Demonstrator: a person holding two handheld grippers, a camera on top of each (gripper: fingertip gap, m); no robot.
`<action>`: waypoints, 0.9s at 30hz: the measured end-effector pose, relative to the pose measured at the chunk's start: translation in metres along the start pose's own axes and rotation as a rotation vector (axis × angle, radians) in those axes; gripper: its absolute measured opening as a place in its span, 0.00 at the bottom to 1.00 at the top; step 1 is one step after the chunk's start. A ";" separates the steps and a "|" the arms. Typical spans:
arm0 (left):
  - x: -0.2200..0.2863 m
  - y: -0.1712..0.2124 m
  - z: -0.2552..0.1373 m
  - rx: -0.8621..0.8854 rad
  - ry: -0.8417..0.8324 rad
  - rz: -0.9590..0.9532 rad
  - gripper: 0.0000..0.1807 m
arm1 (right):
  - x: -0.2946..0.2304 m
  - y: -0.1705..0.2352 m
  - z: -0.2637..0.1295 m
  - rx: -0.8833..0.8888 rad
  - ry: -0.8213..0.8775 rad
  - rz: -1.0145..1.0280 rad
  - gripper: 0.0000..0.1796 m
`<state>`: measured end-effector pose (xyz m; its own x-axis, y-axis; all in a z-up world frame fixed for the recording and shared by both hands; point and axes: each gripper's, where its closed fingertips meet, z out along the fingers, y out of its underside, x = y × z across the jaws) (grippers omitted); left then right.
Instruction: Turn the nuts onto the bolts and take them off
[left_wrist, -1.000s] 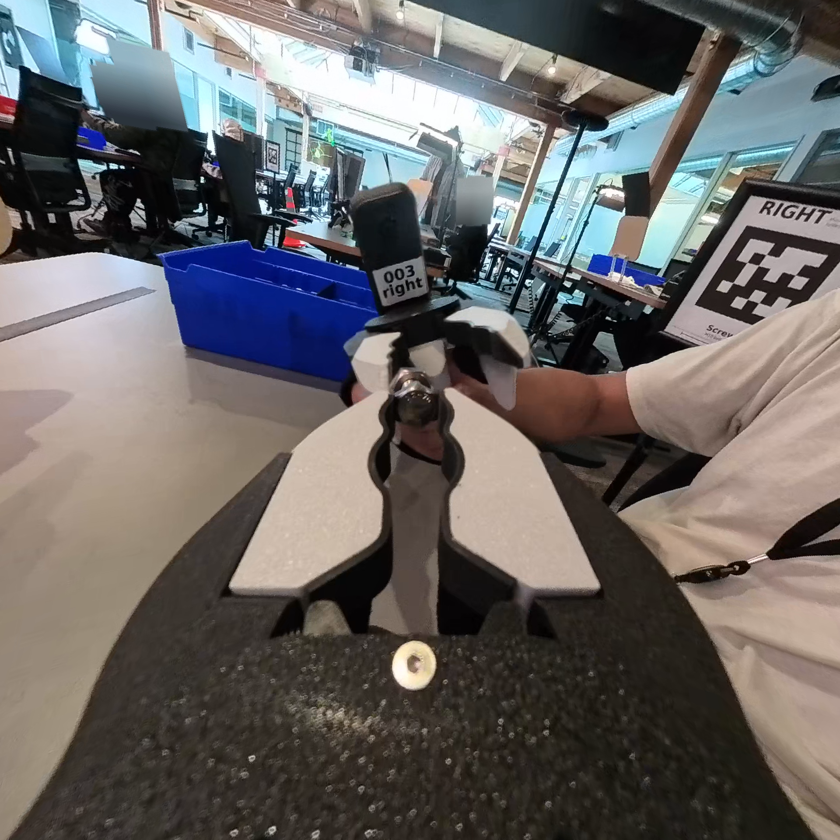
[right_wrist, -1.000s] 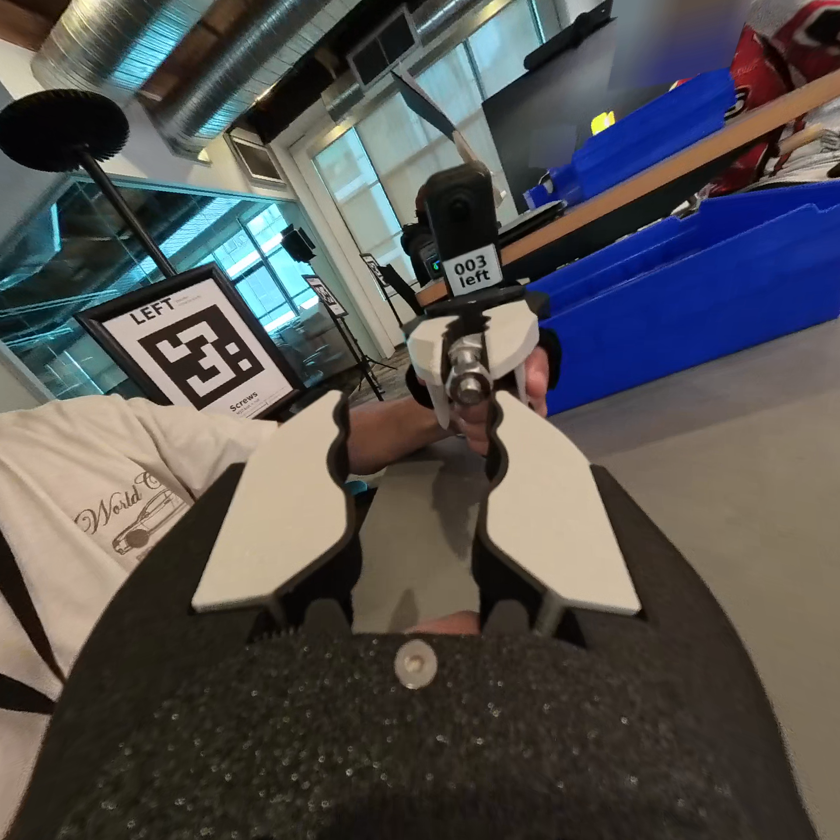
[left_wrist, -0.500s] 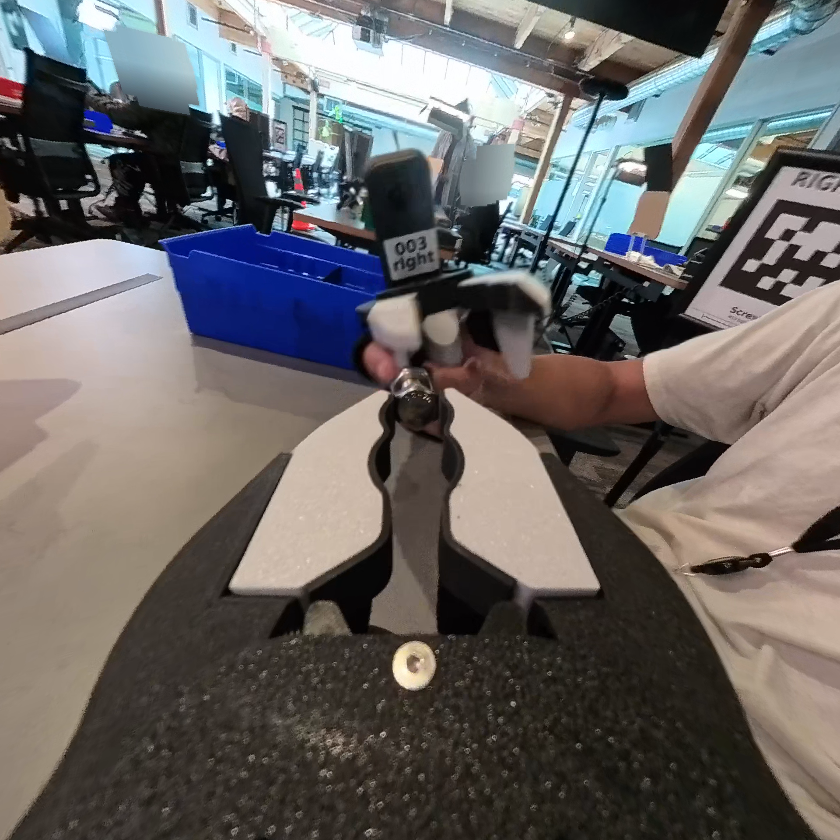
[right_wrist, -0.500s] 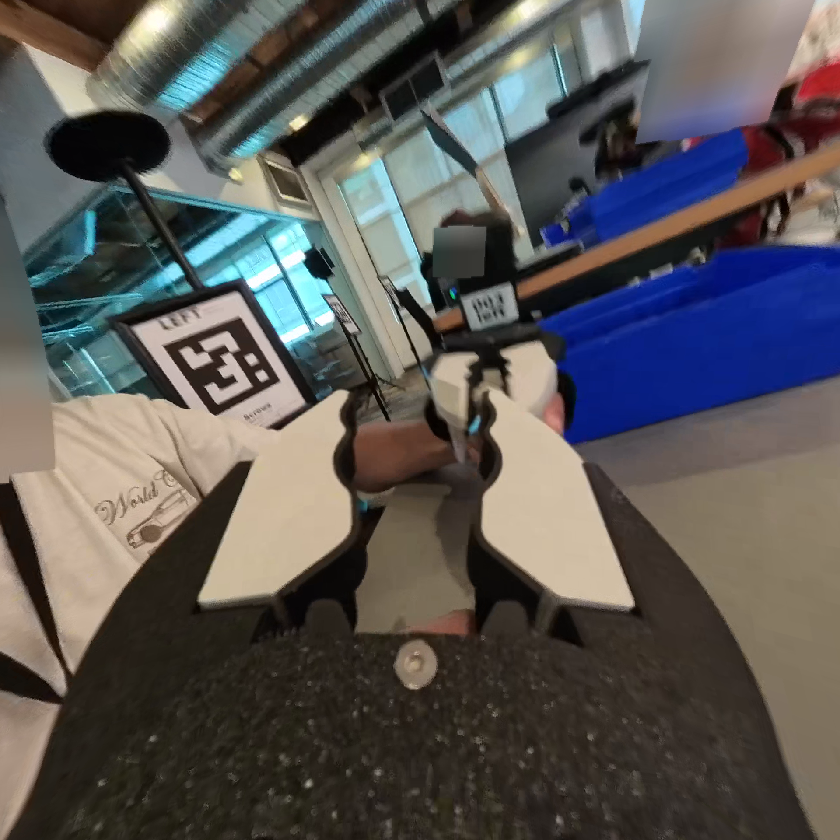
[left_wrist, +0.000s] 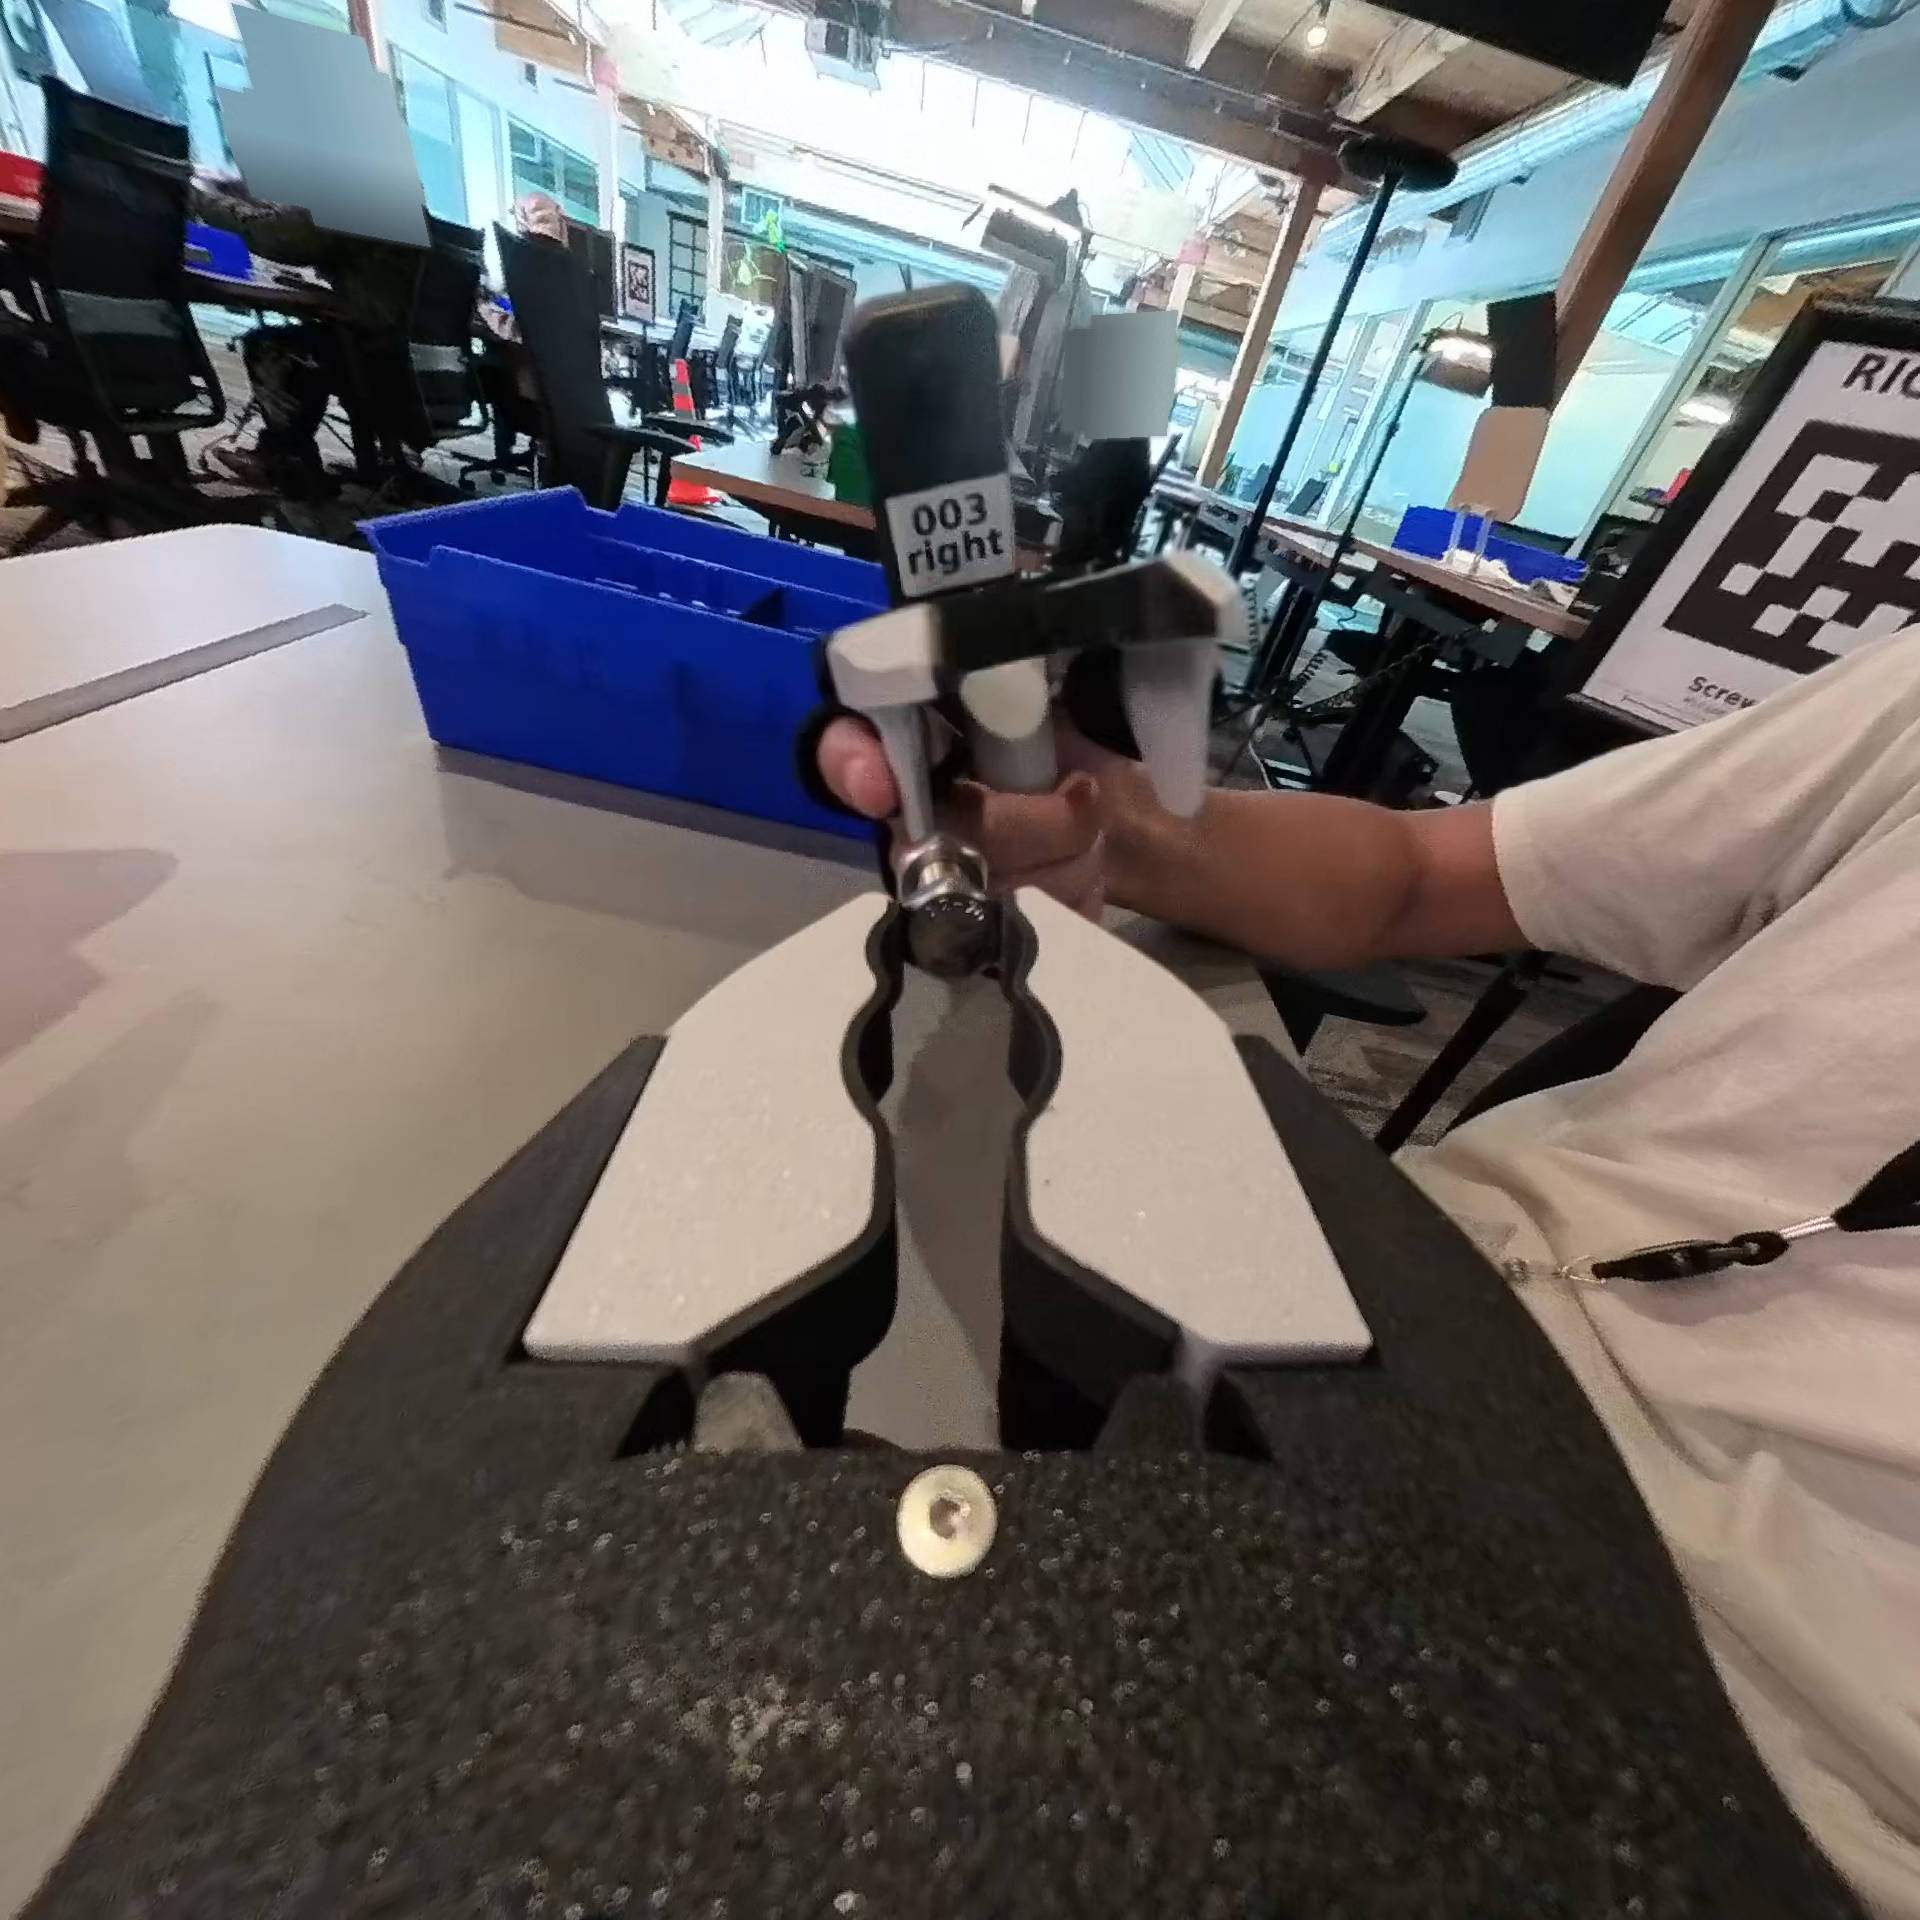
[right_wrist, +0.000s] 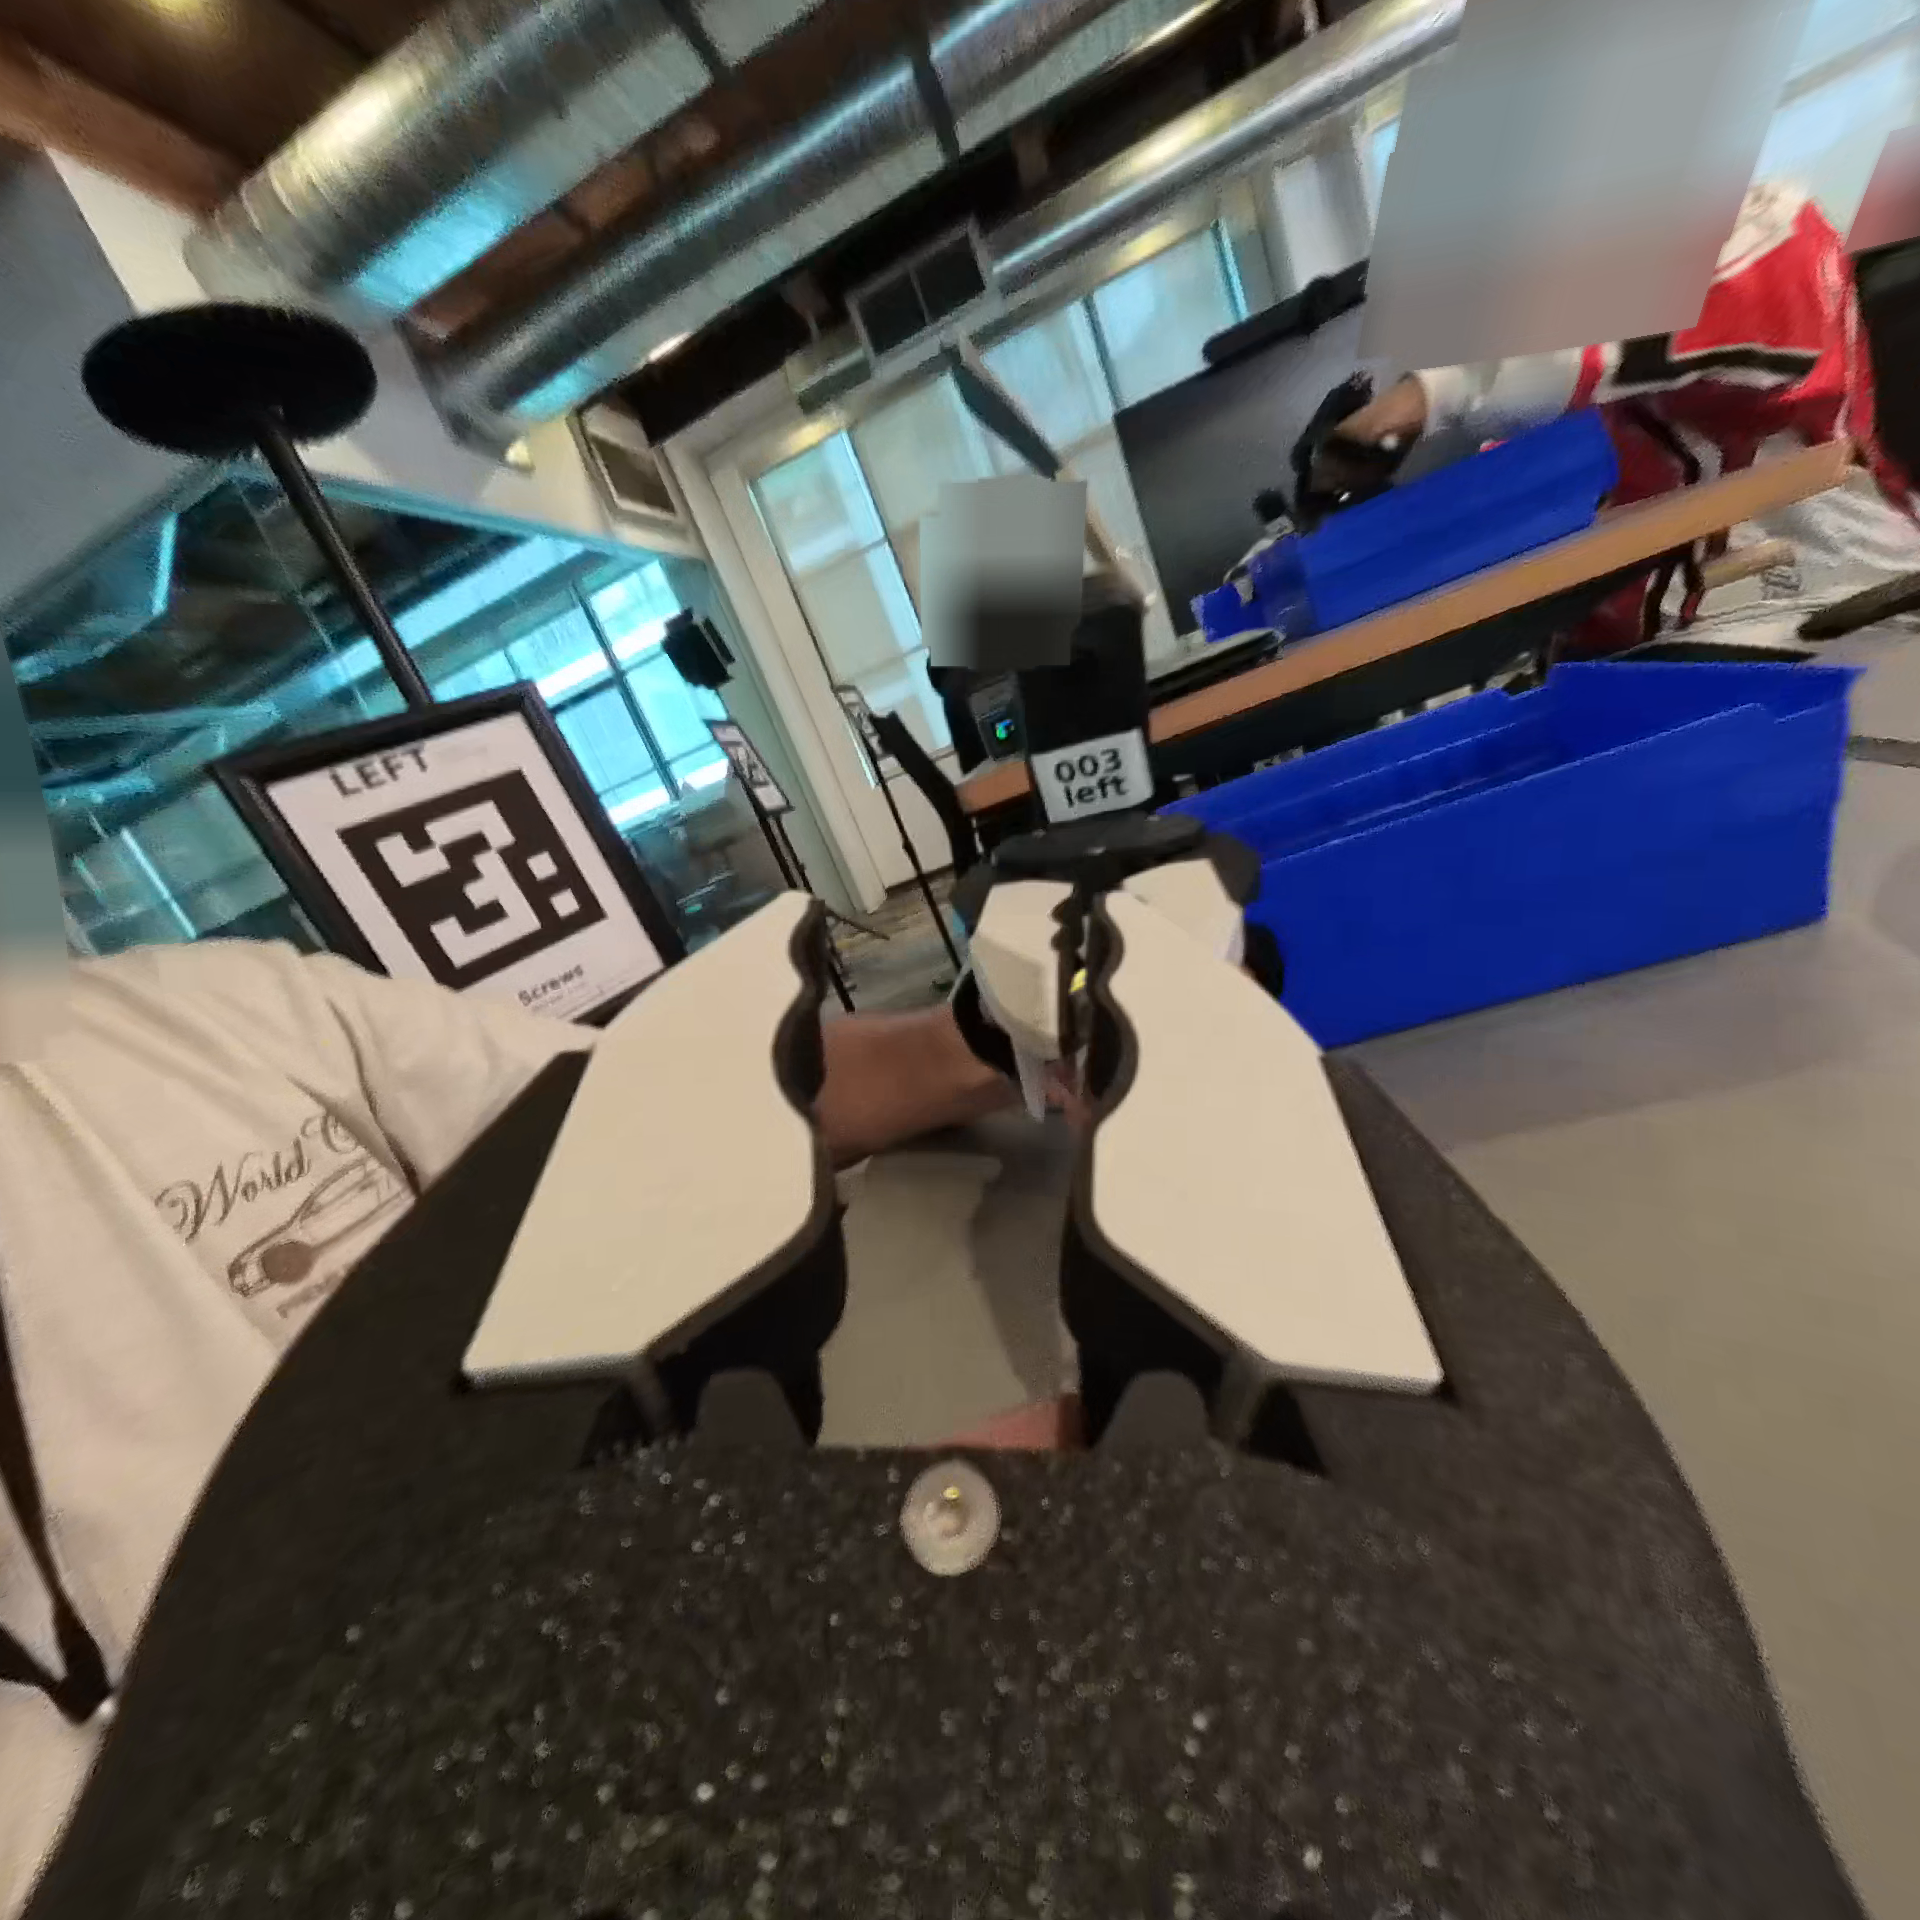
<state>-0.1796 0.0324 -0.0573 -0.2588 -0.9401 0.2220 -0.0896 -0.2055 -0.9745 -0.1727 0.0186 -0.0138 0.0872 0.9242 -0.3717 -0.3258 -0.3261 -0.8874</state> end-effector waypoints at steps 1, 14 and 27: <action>0.001 0.001 0.001 -0.002 0.007 -0.004 0.09 | 0.005 0.001 -0.002 -0.012 0.021 0.008 0.26; 0.002 -0.006 -0.004 0.022 0.005 0.000 0.09 | 0.010 0.004 -0.004 -0.007 0.016 0.039 0.26; 0.002 -0.008 -0.005 0.030 0.003 0.001 0.09 | 0.018 0.017 -0.006 -0.074 0.057 0.026 0.25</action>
<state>-0.1841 0.0337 -0.0487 -0.2622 -0.9394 0.2208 -0.0607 -0.2123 -0.9753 -0.1712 0.0283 -0.0366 0.1342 0.9031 -0.4080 -0.2588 -0.3655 -0.8941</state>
